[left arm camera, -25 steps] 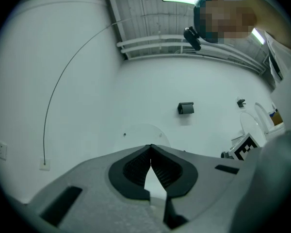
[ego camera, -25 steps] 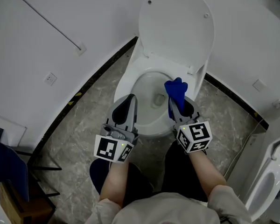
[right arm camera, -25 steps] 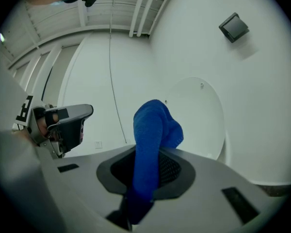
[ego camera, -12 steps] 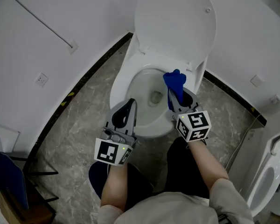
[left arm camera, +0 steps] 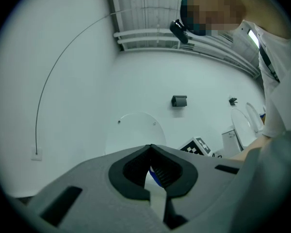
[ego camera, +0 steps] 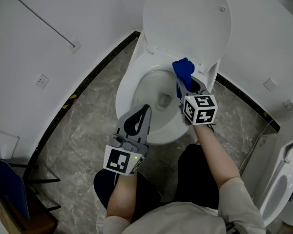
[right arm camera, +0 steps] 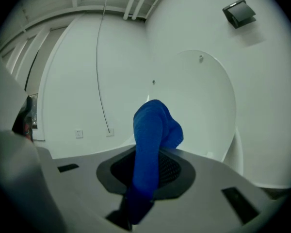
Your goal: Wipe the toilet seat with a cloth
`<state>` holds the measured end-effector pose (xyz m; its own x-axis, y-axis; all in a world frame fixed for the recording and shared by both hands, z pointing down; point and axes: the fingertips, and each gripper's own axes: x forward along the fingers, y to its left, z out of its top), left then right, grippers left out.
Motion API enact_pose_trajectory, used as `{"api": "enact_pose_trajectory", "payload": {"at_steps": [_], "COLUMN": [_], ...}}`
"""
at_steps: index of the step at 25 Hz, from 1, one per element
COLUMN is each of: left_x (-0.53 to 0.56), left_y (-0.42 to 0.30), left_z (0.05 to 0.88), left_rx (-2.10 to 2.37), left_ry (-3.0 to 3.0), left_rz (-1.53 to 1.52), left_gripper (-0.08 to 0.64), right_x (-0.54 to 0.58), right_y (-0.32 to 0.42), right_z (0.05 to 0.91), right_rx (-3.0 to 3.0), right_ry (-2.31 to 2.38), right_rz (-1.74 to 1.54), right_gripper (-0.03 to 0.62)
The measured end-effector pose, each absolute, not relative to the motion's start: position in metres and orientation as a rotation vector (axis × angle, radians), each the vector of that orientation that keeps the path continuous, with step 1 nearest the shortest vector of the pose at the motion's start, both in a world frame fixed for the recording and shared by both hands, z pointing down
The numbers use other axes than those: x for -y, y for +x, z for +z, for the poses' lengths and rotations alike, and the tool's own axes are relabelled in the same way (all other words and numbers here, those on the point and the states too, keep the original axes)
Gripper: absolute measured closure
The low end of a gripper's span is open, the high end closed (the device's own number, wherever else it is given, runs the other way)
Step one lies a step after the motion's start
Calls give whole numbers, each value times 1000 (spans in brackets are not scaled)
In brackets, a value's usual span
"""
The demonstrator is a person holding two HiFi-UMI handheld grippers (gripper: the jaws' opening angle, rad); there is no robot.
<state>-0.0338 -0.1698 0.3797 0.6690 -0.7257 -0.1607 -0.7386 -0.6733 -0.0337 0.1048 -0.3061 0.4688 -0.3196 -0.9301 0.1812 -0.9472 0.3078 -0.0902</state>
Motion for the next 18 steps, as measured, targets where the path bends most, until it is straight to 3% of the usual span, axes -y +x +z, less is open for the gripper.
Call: {"api": "enact_pose_trajectory", "payload": {"at_steps": [18], "left_x": [169], "left_y": [-32], "left_z": [376], "left_rx": [-1144], "left_ry": [-2853], "left_rz": [304], "left_gripper": [552], "right_x": [387], "right_y": [101], "right_z": [505], "right_rx": [2227], "right_ry": [1826], "right_rz": [428], "right_gripper": [529]}}
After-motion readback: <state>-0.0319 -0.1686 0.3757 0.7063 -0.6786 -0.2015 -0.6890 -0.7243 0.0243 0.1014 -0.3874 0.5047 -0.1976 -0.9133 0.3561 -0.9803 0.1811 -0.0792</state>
